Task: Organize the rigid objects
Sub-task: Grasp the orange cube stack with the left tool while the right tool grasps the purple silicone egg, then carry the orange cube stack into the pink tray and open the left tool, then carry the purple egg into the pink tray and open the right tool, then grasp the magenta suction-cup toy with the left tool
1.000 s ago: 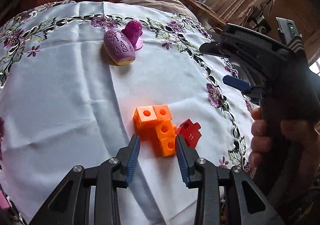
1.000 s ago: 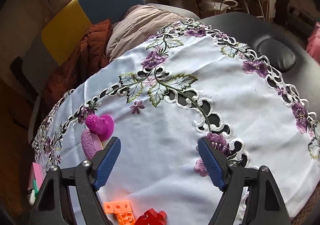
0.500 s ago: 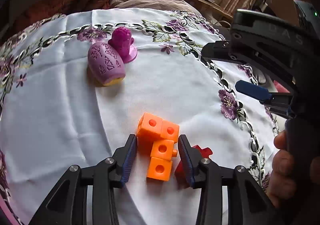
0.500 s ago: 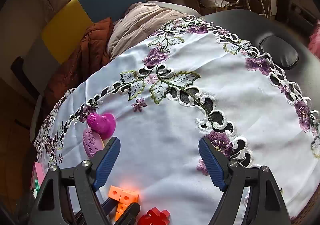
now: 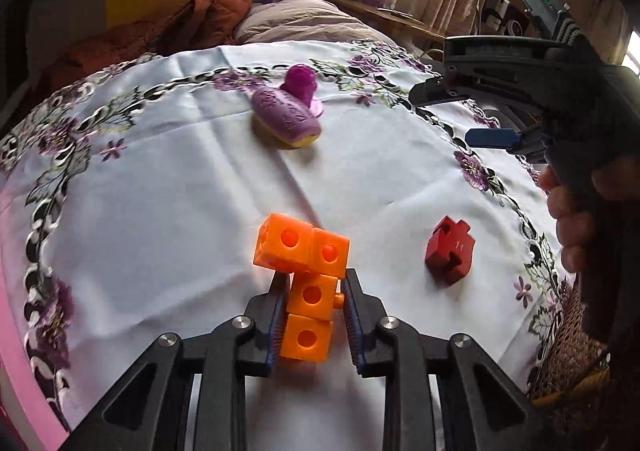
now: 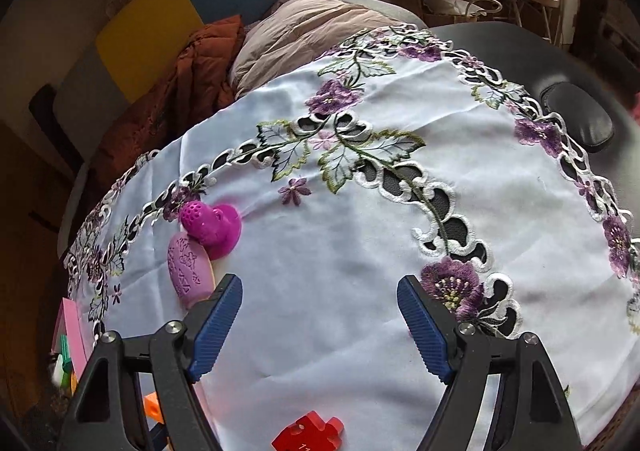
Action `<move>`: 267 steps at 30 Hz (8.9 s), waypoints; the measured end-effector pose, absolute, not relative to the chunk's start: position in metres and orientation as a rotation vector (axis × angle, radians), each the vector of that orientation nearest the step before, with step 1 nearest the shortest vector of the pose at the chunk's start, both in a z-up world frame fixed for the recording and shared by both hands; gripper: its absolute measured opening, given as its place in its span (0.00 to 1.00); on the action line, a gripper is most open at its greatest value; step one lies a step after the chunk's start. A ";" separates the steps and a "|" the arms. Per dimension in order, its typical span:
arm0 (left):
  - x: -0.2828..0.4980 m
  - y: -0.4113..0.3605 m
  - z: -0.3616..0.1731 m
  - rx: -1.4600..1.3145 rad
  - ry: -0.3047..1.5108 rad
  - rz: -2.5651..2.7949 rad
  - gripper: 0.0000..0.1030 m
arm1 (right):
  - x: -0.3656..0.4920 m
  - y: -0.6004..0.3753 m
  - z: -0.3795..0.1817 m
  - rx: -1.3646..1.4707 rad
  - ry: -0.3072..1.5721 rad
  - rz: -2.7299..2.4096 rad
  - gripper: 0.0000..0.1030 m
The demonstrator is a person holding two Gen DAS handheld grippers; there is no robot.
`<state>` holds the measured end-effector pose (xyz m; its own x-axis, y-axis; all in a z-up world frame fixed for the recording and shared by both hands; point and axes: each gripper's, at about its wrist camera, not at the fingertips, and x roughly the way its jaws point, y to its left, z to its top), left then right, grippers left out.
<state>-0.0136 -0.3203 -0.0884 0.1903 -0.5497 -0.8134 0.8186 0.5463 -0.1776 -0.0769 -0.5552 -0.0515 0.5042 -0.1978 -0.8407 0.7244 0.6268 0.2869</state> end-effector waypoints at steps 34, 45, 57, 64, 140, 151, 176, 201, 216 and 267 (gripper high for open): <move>-0.011 -0.256 -0.087 0.160 0.964 -0.943 0.25 | 0.020 -0.420 -0.089 0.199 1.111 -0.183 0.43; -0.017 -0.229 -0.064 0.139 0.929 -0.886 0.23 | 0.013 -0.414 -0.093 0.130 1.066 -0.167 0.43; -0.011 -0.173 -0.024 0.076 0.846 -0.731 0.23 | 0.014 -0.406 -0.094 0.034 1.048 -0.177 0.43; 0.000 -0.133 -0.016 0.035 0.824 -0.622 0.23 | 0.014 -0.407 -0.094 0.036 1.046 -0.175 0.43; 0.035 -0.037 -0.063 0.025 0.967 -0.274 0.25 | 0.014 -0.398 -0.095 -0.061 1.032 -0.180 0.43; 0.026 -0.042 -0.049 0.031 0.920 -0.263 0.27 | 0.013 -0.397 -0.095 -0.069 1.028 -0.183 0.43; 0.023 -0.020 -0.046 -0.053 0.902 -0.273 0.27 | 0.012 -0.346 -0.075 0.048 1.083 -0.119 0.43; 0.029 0.015 -0.045 -0.120 0.881 -0.199 0.27 | 0.033 -0.167 -0.045 -0.015 1.002 0.258 0.43; 0.030 0.012 -0.051 -0.107 0.896 -0.202 0.27 | 0.039 -0.168 -0.075 0.051 1.047 0.239 0.56; 0.015 -0.087 -0.023 0.114 0.851 -0.388 0.27 | -0.068 -0.500 -0.040 0.433 0.880 -0.615 0.77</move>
